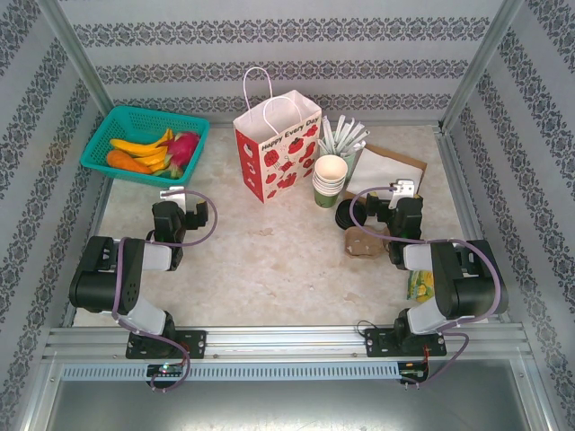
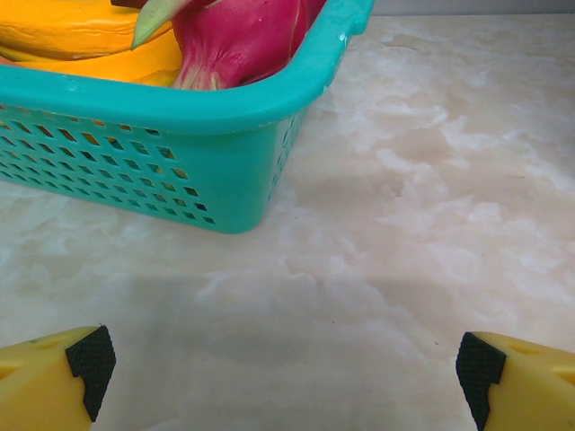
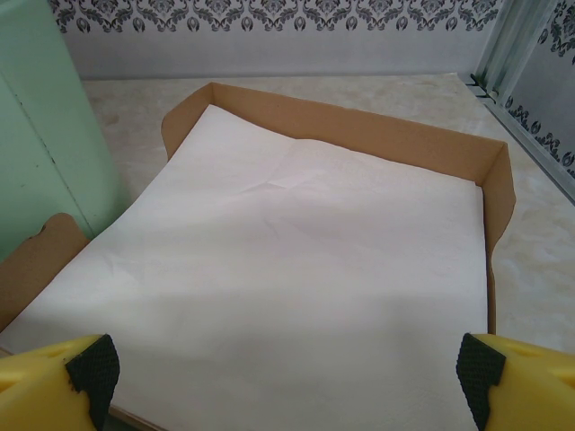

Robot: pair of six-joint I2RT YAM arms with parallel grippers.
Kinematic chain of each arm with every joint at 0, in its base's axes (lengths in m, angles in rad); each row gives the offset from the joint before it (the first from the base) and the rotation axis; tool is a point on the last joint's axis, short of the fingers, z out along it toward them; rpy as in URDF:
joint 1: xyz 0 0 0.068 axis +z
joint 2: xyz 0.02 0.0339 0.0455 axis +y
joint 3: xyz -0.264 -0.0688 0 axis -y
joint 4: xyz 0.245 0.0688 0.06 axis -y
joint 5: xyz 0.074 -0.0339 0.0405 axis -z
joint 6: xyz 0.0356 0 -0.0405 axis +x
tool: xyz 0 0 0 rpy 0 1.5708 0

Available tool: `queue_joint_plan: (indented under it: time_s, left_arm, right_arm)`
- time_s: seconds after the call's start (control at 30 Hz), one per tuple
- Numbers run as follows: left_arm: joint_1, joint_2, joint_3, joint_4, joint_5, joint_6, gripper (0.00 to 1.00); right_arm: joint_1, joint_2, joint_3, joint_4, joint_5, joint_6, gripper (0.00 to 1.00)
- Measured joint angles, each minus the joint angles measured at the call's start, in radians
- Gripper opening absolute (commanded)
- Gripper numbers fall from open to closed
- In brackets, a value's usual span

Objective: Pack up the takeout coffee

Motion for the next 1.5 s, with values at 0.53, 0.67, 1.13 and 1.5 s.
queue_joint_plan:
  time_s: [0.53,0.67,1.13,1.5]
  left_arm:
    - [-0.004,-0.224,0.150,-0.299,0.035,-0.008,1.00]
    - [-0.051,-0.354,0.156,-0.370,-0.017,-0.121,1.00]
    - [-0.393,-0.444,0.347,-0.741,-0.216,-0.611,1.00]
    - [-0.394,-0.457,0.348,-0.863,-0.048,-0.891,1.00]
  right_arm:
    - [0.000,-0.235,0.042,-0.248,-0.038,0.006,0.98]
    - [0.000,-0.359,0.148,-0.465,-0.035,0.095,0.98]
    - [0.029,-0.452,0.334,-0.882,-0.250,0.517,0.98]
    - [0.124,-0.209,0.639,-1.168,-0.355,0.587,0.94]
